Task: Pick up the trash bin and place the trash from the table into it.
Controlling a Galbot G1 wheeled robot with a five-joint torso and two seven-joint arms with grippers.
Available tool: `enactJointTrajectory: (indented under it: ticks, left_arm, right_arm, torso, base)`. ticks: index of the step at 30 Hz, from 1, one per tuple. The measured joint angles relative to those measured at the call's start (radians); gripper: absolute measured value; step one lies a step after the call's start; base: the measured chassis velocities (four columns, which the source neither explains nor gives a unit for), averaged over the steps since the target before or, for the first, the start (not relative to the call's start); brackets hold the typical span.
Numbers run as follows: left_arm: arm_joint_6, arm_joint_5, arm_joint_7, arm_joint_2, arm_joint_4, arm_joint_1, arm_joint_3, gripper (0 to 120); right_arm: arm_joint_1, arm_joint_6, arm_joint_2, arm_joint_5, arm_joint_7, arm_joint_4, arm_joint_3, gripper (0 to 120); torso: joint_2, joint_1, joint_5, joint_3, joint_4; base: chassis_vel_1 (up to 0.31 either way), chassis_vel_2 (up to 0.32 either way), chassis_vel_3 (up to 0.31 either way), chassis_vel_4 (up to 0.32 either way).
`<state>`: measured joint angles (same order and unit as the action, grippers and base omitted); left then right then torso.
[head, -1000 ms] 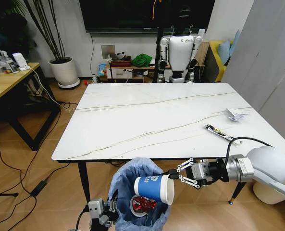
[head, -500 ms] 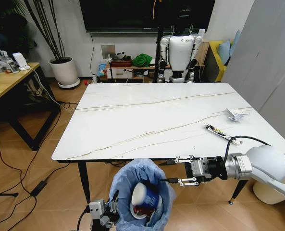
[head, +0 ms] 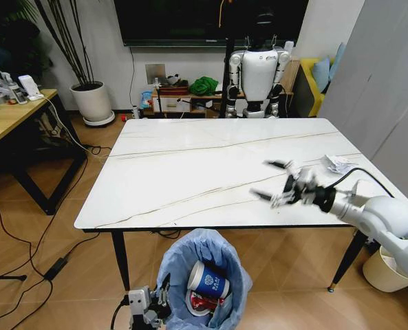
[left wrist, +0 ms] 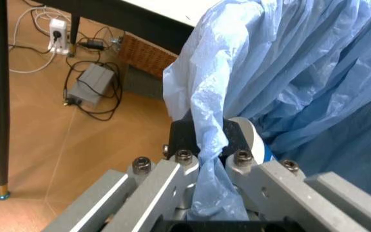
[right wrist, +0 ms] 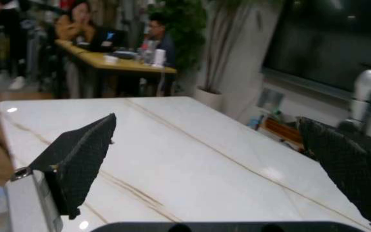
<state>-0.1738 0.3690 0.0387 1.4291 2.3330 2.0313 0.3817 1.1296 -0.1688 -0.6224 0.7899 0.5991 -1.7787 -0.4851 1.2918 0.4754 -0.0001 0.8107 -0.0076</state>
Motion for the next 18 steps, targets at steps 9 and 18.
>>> enactJointTrajectory:
  ticks: [9,18]
  left_arm:
    - [0.0,0.009,0.0,-0.006,0.004,-0.003,0.012,0]
    - [0.003,0.008,0.0,-0.001,-0.001,-0.009,0.024,0]
  right_arm:
    - [0.234,-0.015,-0.18,-0.077,-0.109,0.009,-0.311,100]
    - [0.446,-0.046,-0.33,-0.148,-0.11,-0.042,-0.538,100]
  torso:
    - [0.0,0.0,0.0,0.0,0.0]
    - [0.0,0.0,-0.0002,0.0,-0.0003]
  base:
    - [0.0,0.0,0.0,0.0]
    - [0.0,0.0,0.0,0.0]
